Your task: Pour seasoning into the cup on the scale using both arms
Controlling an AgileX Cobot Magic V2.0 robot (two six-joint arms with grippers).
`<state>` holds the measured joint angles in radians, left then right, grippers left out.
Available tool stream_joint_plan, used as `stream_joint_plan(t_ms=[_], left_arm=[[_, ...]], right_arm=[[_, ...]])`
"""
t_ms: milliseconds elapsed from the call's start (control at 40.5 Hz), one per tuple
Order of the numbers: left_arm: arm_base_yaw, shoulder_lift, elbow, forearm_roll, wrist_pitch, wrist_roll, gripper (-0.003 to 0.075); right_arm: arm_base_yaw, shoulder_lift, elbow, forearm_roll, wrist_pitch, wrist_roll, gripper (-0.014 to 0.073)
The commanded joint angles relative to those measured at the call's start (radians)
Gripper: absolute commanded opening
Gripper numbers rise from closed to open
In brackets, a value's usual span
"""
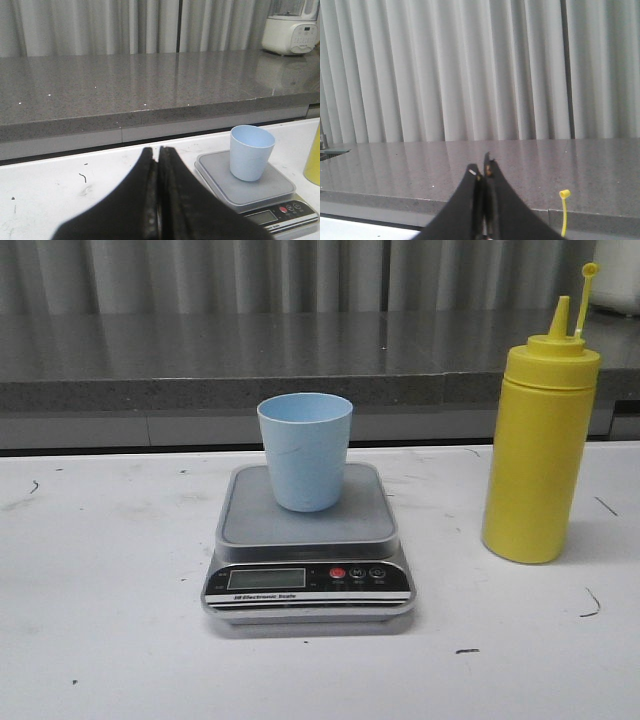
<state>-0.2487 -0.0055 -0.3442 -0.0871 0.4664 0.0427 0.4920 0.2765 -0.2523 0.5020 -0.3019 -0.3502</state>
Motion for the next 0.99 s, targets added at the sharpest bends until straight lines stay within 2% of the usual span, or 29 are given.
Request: stream_joint_plan(t_ms=[0, 321, 444, 741, 963], left_arm=[[0.002, -0.013, -0.023, -0.011, -0.087, -0.009, -0.0020], [0.020, -0.017, 0.055, -0.001, -0.242, -0.060, -0.0020], [0.084, -0.017, 0.097, -0.001, -0.267, -0.107, -0.0020], [0.274, -0.017, 0.236, 0.001, -0.280, -0.108, -0.0020], [0.294, -0.017, 0.311, 0.001, -0.302, -0.108, -0.0020]], right_arm=[[0.002, 0.006, -0.034, -0.023, -0.059, -0.011, -0.0067], [0.002, 0.006, -0.034, -0.023, -0.059, -0.011, -0.0067], [0.002, 0.006, -0.034, -0.023, -0.059, -0.011, -0.0067], [0.002, 0.006, -0.034, -0.023, -0.059, -0.011, -0.0067], [0.002, 0.006, -0.034, -0.023, -0.059, -0.011, -0.0067]])
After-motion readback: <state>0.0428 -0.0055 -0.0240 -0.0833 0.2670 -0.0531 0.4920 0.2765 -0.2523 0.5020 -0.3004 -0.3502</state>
